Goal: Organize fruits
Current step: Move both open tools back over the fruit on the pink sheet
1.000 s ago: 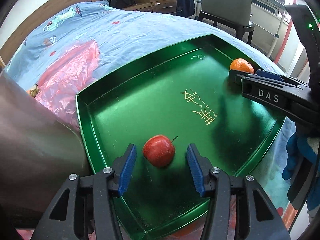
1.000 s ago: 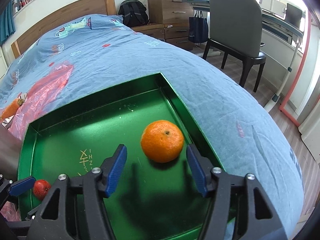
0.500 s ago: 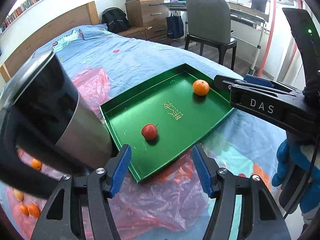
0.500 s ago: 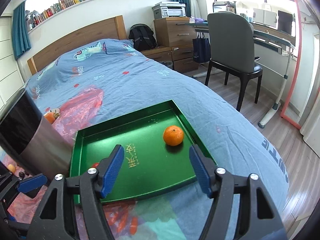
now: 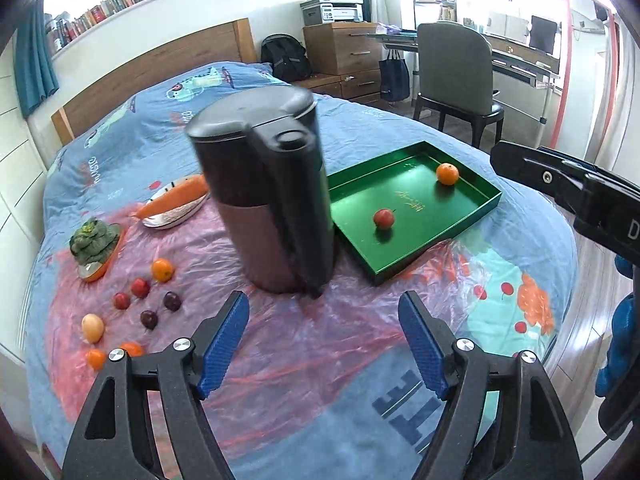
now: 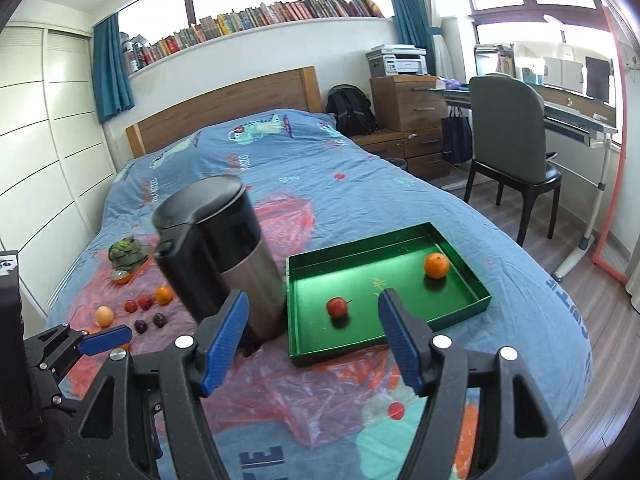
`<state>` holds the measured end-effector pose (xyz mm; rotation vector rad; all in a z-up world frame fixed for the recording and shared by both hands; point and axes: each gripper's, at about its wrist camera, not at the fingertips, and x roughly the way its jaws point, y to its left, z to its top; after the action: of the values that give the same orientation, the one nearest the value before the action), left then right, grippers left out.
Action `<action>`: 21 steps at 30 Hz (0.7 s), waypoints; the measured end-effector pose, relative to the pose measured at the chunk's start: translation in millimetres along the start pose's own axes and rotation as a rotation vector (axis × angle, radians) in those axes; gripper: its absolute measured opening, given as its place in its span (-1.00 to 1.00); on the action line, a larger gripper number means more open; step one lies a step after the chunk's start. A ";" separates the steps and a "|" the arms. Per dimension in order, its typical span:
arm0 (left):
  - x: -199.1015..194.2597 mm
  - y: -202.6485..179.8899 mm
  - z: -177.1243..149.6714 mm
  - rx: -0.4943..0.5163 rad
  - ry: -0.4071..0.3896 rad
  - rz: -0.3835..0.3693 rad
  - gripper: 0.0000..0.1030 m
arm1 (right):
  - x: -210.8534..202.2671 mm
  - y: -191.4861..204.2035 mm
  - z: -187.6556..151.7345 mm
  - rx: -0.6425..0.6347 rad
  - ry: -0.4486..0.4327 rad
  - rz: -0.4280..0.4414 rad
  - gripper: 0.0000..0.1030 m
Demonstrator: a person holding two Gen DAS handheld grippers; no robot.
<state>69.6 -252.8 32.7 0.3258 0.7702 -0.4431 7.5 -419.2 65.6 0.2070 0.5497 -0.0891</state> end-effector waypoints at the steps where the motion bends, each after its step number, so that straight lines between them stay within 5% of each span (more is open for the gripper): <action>1: -6.6 8.0 -5.9 -0.005 -0.009 0.013 0.49 | -1.5 11.5 -2.1 -0.012 0.001 0.016 0.81; 11: -29.0 97.3 -61.3 -0.120 -0.024 0.102 0.51 | 4.7 111.5 -23.4 -0.121 0.041 0.159 0.81; 21: -2.2 217.9 -123.7 -0.346 0.042 0.202 0.51 | 76.5 199.9 -58.8 -0.262 0.180 0.251 0.81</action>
<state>102.9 -10.8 -22.9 0.0873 0.8302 -0.1082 70.4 -213.5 10.6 0.0268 0.7033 0.2464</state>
